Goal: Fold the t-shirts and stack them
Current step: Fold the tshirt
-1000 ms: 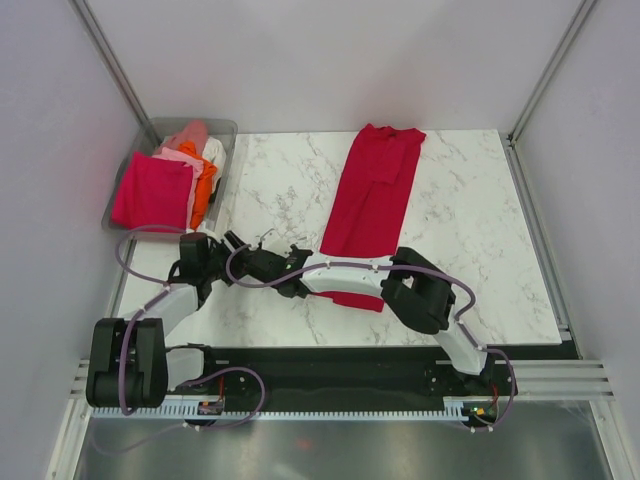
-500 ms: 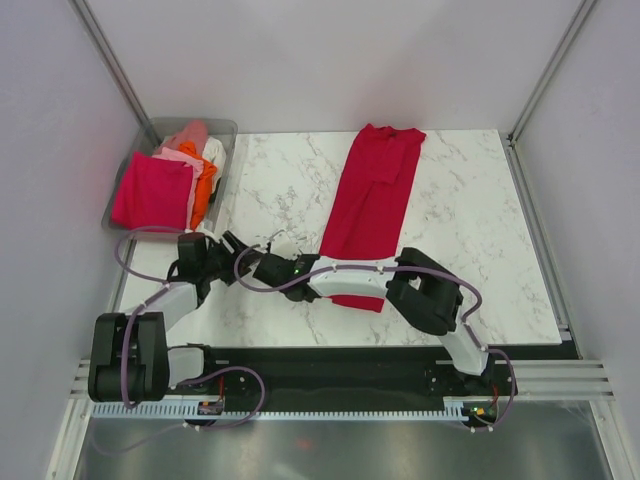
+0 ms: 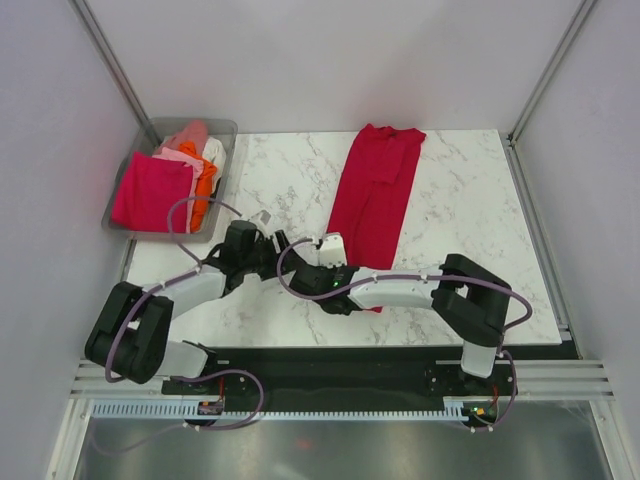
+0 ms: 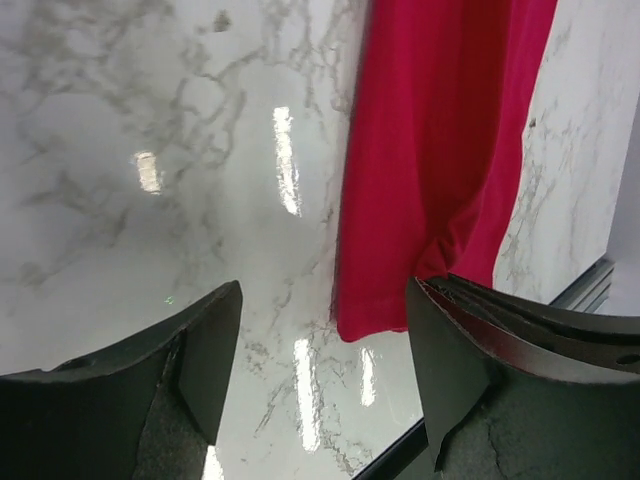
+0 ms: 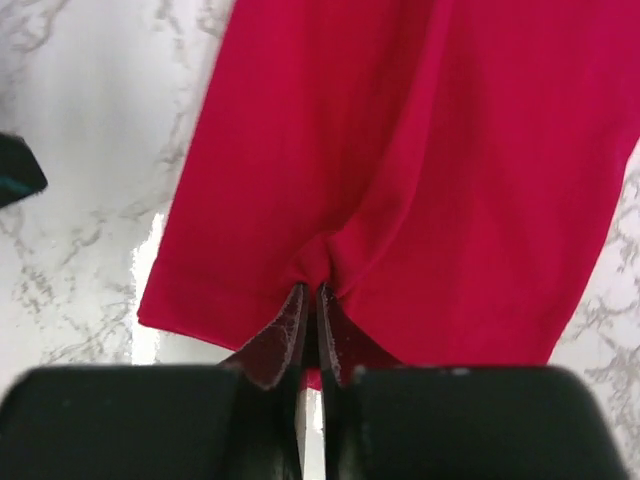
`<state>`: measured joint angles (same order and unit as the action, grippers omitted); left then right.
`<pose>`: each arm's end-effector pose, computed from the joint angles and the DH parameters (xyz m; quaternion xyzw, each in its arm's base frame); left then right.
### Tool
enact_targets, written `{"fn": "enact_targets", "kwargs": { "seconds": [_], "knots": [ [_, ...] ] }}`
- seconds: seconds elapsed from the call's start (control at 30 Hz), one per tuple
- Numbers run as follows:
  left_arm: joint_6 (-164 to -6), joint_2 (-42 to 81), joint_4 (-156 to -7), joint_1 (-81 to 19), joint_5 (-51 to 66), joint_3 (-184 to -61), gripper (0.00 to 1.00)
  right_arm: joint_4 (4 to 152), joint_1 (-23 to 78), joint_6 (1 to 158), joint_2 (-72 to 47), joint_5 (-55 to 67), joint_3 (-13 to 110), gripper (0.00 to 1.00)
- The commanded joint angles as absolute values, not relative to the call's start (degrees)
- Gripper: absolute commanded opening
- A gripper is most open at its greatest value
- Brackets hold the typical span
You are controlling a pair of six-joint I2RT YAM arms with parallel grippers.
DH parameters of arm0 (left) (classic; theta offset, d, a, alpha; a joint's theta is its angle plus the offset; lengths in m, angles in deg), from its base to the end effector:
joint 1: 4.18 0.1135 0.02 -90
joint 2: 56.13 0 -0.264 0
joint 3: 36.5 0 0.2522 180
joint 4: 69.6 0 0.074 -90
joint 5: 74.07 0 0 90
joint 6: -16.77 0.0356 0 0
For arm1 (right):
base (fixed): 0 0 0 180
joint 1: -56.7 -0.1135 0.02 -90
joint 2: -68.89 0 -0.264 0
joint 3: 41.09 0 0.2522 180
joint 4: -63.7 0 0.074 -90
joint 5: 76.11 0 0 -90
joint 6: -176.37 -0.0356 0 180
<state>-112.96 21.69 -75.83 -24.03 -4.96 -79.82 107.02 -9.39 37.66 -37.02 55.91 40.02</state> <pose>0.2341 -0.0980 0.1587 -0.0799 0.8935 -0.3467 0.2739 0.1672 0.3183 0.1684 -0.0712 0.9163 -0.0404 0.3920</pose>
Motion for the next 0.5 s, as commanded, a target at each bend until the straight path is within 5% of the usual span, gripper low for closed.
{"fn": "enact_targets", "kwargs": {
  "seconds": [0.0, 0.03, 0.1, 0.13, 0.2, 0.47],
  "knots": [
    [-107.78, 24.27, -79.31, -28.59, -0.16, -84.44, 0.75, 105.5, -9.05, 27.32, -32.37, 58.1, 35.18, 0.14],
    [-107.43, 24.98, -80.01, -29.22, 0.02, -85.06, 0.75, 105.5, -9.13, 26.0, -31.57, 58.01, 33.94, 0.26],
    [-106.72, 26.65, -81.33, -30.19, -0.07, -86.91, 0.75, 103.48, -9.22, 23.54, -28.77, 57.66, 29.56, 0.27],
    [-106.63, 28.05, -81.34, -30.45, -0.42, -87.26, 0.75, 102.61, -9.22, 23.0, -27.8, 57.57, 28.05, 0.41],
    [-105.93, 29.29, -82.21, -31.68, -0.77, -88.58, 0.75, 99.97, -9.13, 22.56, -25.08, 57.04, 24.81, 0.52],
    [-104.17, 33.77, -85.02, -33.62, -1.29, -91.83, 0.69, 96.54, -9.22, 24.84, -18.83, 54.67, 20.75, 0.51]
  ]
}}
